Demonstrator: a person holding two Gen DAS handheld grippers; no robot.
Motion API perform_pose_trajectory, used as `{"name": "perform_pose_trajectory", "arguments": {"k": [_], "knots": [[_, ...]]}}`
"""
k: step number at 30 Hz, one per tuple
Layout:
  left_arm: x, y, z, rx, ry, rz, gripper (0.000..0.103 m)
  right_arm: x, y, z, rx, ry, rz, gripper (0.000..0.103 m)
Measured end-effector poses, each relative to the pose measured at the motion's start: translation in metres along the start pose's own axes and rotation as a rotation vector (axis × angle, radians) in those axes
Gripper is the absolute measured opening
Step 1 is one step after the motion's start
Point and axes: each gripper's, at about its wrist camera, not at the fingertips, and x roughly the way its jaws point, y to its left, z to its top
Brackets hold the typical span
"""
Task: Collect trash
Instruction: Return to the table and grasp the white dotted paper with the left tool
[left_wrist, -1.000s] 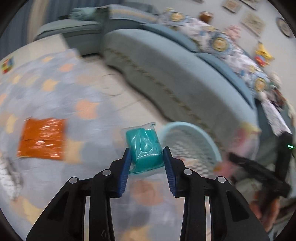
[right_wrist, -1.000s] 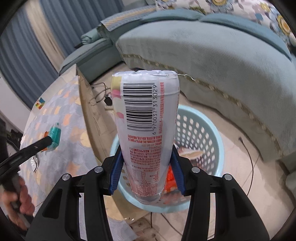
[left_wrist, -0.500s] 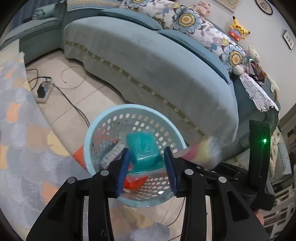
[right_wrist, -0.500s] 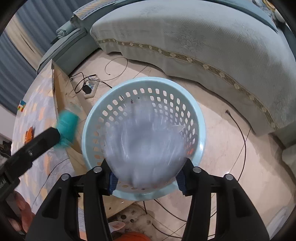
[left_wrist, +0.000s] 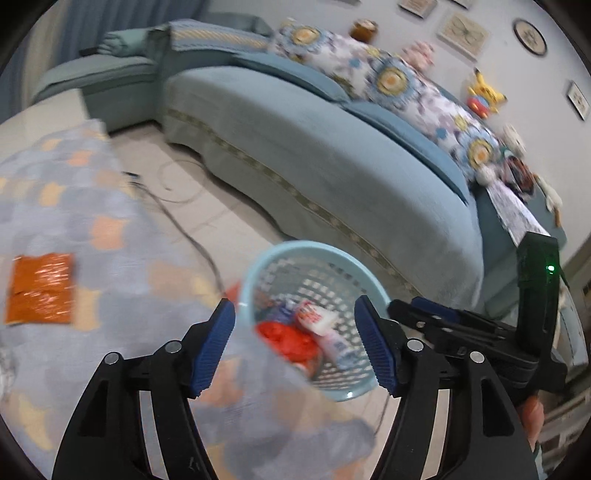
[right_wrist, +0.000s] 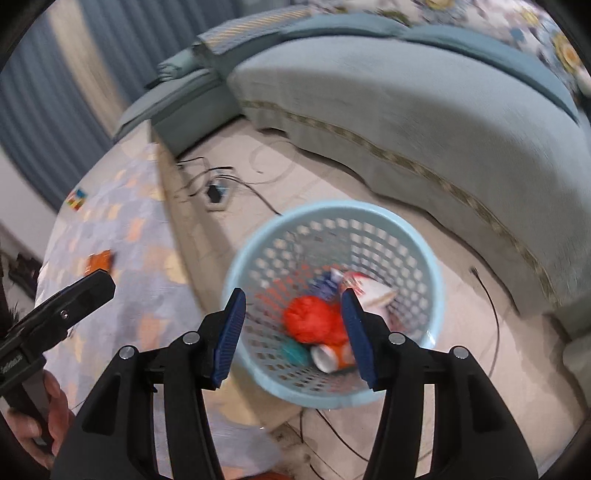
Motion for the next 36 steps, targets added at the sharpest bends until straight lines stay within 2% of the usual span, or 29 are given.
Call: {"name": "perform_pose_trajectory", "arguments": {"k": [8, 13, 18, 22, 27, 31, 36], "knots": [[-0.072, 0.079, -0.009, -0.126, -0.120, 0.161, 0.066, 0.002, 0.090, 0.013, -0.182, -0.046, 0.097, 0.050], [-0.113, 0.130, -0.018, -0.239, -0.178, 0.248, 0.066, 0.008, 0.142, 0.017, -0.270, -0.051, 0.150, 0.050], [-0.138, 0.171, -0.030, -0.330, -0.219, 0.307, 0.075, 0.020, 0.190, 0.018, -0.353, -0.054, 0.200, 0.050], [-0.128, 0.197, -0.041, -0.352, -0.152, 0.323, 0.078, 0.039, 0.228, 0.020, -0.419, -0.039, 0.228, 0.050], [-0.108, 0.215, -0.049, -0.395, -0.121, 0.364, 0.081, 0.068, 0.261, 0.023, -0.452, -0.001, 0.259, 0.050], [-0.086, 0.218, -0.047, -0.379, -0.074, 0.458, 0.081, 0.086, 0.278, 0.025, -0.470, 0.030, 0.273, 0.050], [-0.068, 0.220, -0.049, -0.370, -0.028, 0.528, 0.080, 0.107, 0.290, 0.027, -0.472, 0.065, 0.273, 0.050]]}}
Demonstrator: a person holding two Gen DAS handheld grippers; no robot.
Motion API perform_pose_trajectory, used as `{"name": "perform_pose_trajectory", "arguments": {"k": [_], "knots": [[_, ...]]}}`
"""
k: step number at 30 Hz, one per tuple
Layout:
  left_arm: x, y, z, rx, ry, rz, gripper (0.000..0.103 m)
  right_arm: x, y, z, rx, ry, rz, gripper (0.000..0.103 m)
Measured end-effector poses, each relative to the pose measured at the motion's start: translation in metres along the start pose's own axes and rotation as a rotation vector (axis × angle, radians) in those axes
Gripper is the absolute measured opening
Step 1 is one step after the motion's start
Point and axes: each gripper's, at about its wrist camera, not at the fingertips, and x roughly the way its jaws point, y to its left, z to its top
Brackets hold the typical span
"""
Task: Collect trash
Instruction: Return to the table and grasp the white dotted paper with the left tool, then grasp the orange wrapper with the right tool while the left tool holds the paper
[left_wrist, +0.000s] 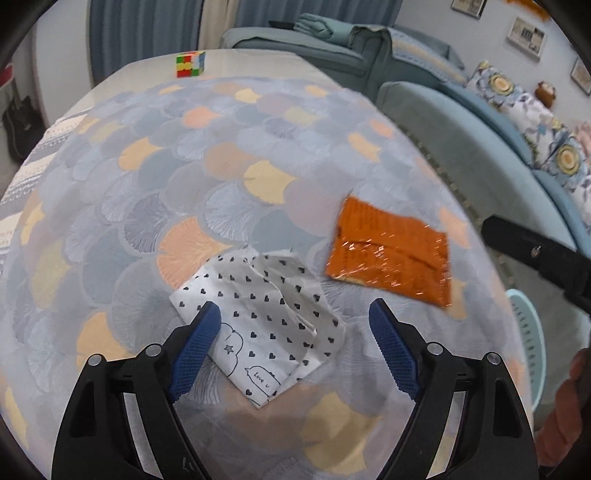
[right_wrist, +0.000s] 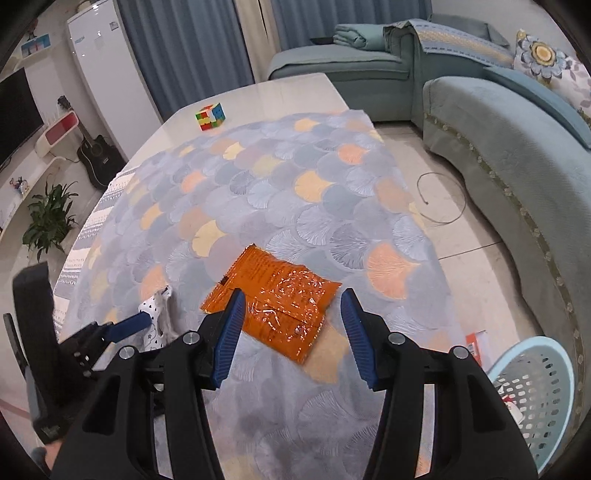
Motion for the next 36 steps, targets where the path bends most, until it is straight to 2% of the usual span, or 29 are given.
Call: {"name": "perform_pose_trajectory", "arguments": {"k": [2, 6, 10, 17, 21, 27, 30, 36], "knots": [[0.000, -0.002, -0.001, 0.010, -0.010, 0.020, 0.078, 0.006, -0.001, 0.001, 0.012, 0.007, 0.002, 0.050], [-0.002, -0.001, -0.004, 0.033, -0.024, 0.068, 0.062, 0.015, -0.005, 0.000, 0.030, 0.024, 0.015, 0.050], [-0.008, 0.014, -0.006, -0.001, -0.043, 0.034, 0.048, 0.025, -0.002, -0.003, 0.028, 0.040, 0.005, 0.063], [-0.016, 0.019, -0.018, -0.017, -0.096, -0.025, 0.027, 0.044, -0.001, -0.011, 0.030, 0.054, -0.020, 0.068], [-0.020, 0.021, -0.020, -0.032, -0.126, -0.039, 0.012, 0.053, 0.011, -0.014, -0.013, 0.057, -0.060, 0.077], [-0.032, 0.043, -0.023, -0.147, -0.198, -0.082, 0.009, 0.067, 0.018, -0.011, 0.009, 0.067, -0.045, 0.080], [-0.036, 0.042, -0.023, -0.143, -0.232, -0.075, 0.009, 0.076, 0.025, -0.011, -0.002, 0.078, -0.058, 0.081], [-0.036, 0.041, -0.020, -0.131, -0.239, -0.070, 0.009, 0.087, 0.039, -0.010, -0.071, 0.086, -0.142, 0.084]]}}
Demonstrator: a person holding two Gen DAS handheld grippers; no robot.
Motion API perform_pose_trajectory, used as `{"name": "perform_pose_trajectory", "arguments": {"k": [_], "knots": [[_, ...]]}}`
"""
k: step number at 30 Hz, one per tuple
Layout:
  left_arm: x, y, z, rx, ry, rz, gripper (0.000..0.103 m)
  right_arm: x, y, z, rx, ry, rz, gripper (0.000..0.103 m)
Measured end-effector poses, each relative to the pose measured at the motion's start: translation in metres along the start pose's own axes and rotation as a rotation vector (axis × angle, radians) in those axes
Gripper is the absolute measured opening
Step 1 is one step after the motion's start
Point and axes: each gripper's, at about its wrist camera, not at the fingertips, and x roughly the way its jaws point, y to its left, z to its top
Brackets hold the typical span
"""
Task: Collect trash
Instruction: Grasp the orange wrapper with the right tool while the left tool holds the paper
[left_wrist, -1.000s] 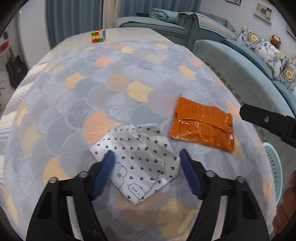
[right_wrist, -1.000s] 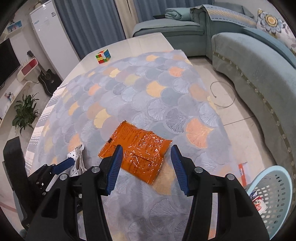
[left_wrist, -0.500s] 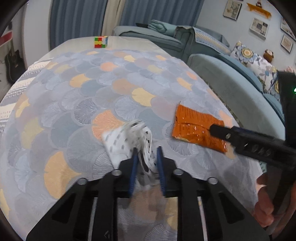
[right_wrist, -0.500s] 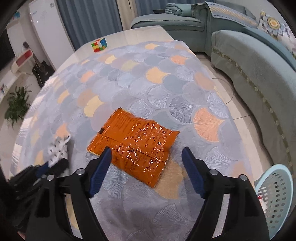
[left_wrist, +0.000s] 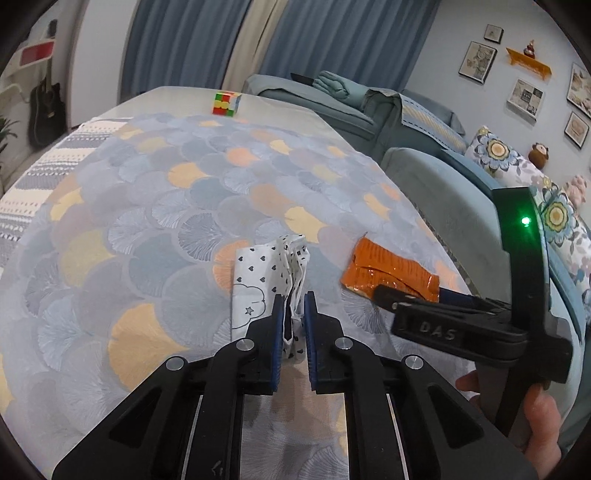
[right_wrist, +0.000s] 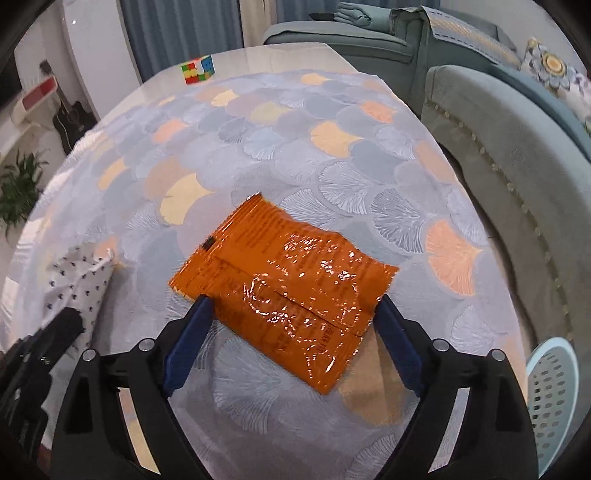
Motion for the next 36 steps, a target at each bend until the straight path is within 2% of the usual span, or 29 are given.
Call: {"name": "perform_pose_trajectory", "arguments": {"k": [2, 5, 10, 11, 13, 16, 24, 28, 31, 36], "knots": [[0.001, 0.002, 0.001, -0.009, 0.002, -0.005, 0.009, 0.004, 0.006, 0.003, -0.026, 0.001, -0.028, 0.084], [0.001, 0.003, 0.001, -0.009, 0.004, -0.010, 0.009, 0.007, 0.006, 0.007, -0.028, 0.001, -0.018, 0.082], [0.001, 0.004, 0.001, -0.007, 0.006, -0.018, 0.009, 0.005, 0.007, 0.011, -0.035, -0.032, -0.005, 0.049], [0.001, 0.004, 0.000, -0.009, 0.006, -0.019, 0.009, 0.004, 0.004, 0.011, -0.023, -0.039, -0.001, 0.045], [0.001, 0.005, 0.000, -0.011, 0.005, -0.020, 0.009, 0.001, -0.002, 0.010, 0.004, -0.053, 0.030, 0.030], [0.000, 0.004, 0.000, -0.008, 0.000, -0.022, 0.009, -0.002, -0.011, 0.010, 0.053, -0.064, 0.089, 0.022], [-0.008, -0.002, 0.000, 0.014, -0.026, -0.045, 0.007, -0.031, -0.030, 0.000, 0.129, -0.151, 0.115, 0.016], [-0.021, -0.014, 0.005, 0.006, -0.026, -0.120, 0.007, -0.063, -0.046, -0.011, 0.155, -0.203, 0.108, 0.014], [-0.032, -0.032, 0.011, 0.030, -0.033, -0.177, 0.007, -0.094, -0.058, -0.023, 0.148, -0.257, 0.063, 0.014], [-0.052, -0.078, 0.014, 0.083, -0.039, -0.296, 0.007, -0.144, -0.089, -0.051, 0.193, -0.325, 0.000, 0.014]]}}
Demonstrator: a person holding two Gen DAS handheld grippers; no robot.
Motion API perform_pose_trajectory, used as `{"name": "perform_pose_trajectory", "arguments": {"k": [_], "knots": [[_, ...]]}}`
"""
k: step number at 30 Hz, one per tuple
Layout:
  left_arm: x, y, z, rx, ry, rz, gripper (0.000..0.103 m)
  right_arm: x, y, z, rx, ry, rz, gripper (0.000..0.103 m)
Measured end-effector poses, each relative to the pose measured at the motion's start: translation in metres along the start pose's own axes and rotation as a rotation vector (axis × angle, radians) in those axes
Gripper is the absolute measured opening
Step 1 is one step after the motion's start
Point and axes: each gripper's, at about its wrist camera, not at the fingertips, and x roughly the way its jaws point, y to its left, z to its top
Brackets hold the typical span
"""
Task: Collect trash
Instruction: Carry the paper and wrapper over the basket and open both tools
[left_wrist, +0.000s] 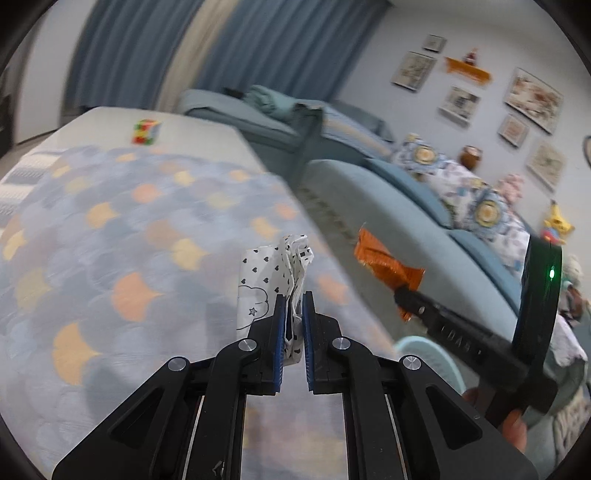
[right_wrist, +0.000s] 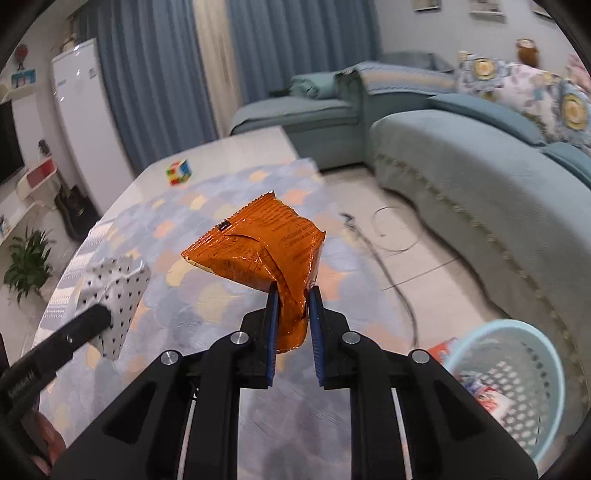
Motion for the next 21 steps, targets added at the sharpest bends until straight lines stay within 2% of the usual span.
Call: {"name": "perform_pose_trajectory", "arguments": {"k": [5, 11, 15, 21], "knots": [[0.003, -0.056, 0.001, 0.080, 0.019, -0.088, 0.007, -0.054, -0.055, -0.008, 0.079, -0.047, -0.077, 0.014], [0.017, -0.127, -0.011, 0.151, 0.070, -0.201, 0.007, -0.099, -0.116, -0.028, 0.141, -0.045, -0.202, 0.014], [0.031, -0.174, -0.028, 0.209, 0.105, -0.244, 0.007, -0.114, -0.153, -0.047, 0.205, -0.021, -0.248, 0.014], [0.050, -0.219, -0.051, 0.273, 0.158, -0.287, 0.007, -0.117, -0.202, -0.081, 0.306, 0.065, -0.278, 0.014]]}}
